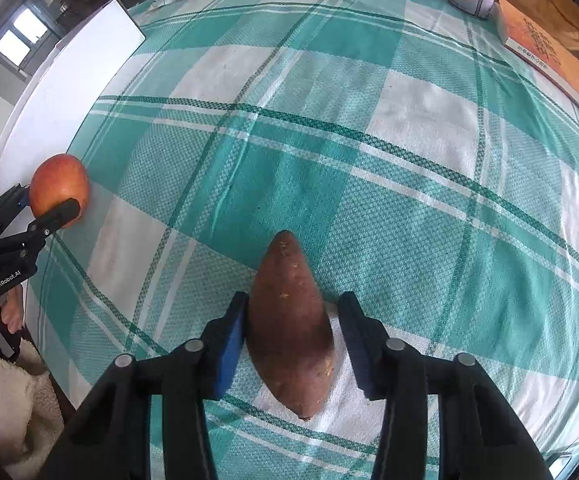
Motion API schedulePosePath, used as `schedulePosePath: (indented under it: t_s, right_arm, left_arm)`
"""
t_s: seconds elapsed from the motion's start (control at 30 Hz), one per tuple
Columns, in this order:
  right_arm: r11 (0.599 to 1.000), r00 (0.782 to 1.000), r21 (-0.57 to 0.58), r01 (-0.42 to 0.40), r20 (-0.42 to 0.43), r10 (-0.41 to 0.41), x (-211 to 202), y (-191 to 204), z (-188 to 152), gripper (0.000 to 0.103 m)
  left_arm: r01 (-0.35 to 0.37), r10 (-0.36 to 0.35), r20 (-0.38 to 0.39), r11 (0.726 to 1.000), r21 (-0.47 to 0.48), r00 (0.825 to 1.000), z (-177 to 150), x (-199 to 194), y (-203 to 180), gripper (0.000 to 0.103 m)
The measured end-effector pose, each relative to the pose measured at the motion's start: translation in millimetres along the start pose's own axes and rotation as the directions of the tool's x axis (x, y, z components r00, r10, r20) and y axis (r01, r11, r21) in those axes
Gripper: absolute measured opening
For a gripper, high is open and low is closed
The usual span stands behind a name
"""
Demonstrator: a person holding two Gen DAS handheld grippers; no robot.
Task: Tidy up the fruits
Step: 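Carry the apple into the box with the left tool while the right tool drops the sweet potato there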
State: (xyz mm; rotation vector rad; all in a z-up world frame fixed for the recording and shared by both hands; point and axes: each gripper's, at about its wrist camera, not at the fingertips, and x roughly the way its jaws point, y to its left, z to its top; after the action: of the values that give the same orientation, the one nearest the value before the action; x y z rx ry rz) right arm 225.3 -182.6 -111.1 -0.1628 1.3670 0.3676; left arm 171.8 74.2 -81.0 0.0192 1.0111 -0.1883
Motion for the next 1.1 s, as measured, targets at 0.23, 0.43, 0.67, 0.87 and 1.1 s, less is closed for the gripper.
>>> schedulePosePath:
  t_s: [0.23,0.43,0.67,0.87,1.1]
  right_arm:
    - [0.966,0.960,0.060,-0.253,0.143,0.242,-42.9,28.0,-1.7,0.041]
    - [0.907,0.867,-0.126,-0.401,0.266,0.421,-93.8,155.5,48.5,0.041]
    - [0.877,0.860,-0.357,-0.322,0.278,0.428,-81.1,323.4,120.1,0.041]
    - [0.880,0.953,-0.465,-0.098,0.212,0.218,-10.0,400.5,136.2,0.041]
    - [0.887,0.968,-0.461,-0.038,0.204,0.148,15.9,401.1,127.0,0.066]
  left_arm:
    - [0.225,-0.203,0.135,0.958,-0.179,0.970,-9.5,-102.1,15.6,0.067]
    - [0.139,-0.062,0.277,0.953,-0.270,0.959,0.0,-198.6,84.3,0.067]
    - [-0.209,0.288,0.107,0.861,-0.463,0.951,-15.6,-174.2,207.9,0.067]
    - [-0.279,0.288,-0.068,0.800,-0.531,0.955,-37.5,-118.9,255.7,0.067]
    - [-0.301,0.311,-0.071,0.801,-0.518,0.948,-39.8,-108.4,248.5,0.067]
